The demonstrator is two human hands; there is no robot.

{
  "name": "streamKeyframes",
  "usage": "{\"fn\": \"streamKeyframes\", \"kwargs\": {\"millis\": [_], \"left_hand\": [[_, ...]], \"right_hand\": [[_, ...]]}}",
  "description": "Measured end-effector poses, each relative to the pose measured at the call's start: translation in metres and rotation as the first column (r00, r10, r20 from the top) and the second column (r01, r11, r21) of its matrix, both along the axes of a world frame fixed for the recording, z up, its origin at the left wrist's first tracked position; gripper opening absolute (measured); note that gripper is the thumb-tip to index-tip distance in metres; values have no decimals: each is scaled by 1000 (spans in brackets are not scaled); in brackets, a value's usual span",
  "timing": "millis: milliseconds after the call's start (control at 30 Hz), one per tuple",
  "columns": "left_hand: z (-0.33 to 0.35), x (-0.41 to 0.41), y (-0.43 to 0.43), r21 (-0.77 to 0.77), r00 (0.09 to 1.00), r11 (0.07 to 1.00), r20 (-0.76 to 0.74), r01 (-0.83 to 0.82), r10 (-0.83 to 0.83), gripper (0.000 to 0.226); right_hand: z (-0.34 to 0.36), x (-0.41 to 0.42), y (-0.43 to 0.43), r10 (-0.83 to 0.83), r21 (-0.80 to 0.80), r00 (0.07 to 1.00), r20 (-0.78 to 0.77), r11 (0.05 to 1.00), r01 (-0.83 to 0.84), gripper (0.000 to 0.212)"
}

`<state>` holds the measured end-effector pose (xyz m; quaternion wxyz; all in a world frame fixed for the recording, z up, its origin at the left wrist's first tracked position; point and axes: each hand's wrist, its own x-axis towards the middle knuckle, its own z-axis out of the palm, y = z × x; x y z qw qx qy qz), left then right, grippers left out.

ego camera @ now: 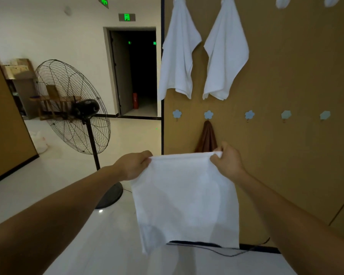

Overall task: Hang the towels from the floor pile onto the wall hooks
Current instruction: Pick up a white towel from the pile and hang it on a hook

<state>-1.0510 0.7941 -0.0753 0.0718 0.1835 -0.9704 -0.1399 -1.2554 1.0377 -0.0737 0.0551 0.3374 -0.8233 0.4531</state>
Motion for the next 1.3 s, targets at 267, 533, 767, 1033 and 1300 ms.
{"fn": "streamKeyframes", "kwargs": {"millis": [267, 533, 767, 1033, 1300], "left_hand": [[-12, -14, -23, 16, 987, 998, -152, -57, 58, 13], [-19, -53, -44, 175, 930, 981, -341, -77, 134, 30], [-30, -116, -72, 203, 938, 972, -345, 117, -41, 14], [-30, -202, -118, 158, 933, 988, -355, -1, 57, 33], [-13, -285, -167, -22, 880, 991, -462, -135, 110, 49]], "right_hand": [[-9, 21, -47, 138, 45, 970, 200, 988, -150, 6], [-22, 14, -76, 189, 108, 968, 165, 972, -209, 30], [-30, -43, -114, 145, 124, 980, 137, 979, -163, 37], [-36, -136, -173, 252, 59, 946, 202, 961, -269, 31], [-27, -202, -243, 93, -139, 979, 180, 988, -68, 27]]}}
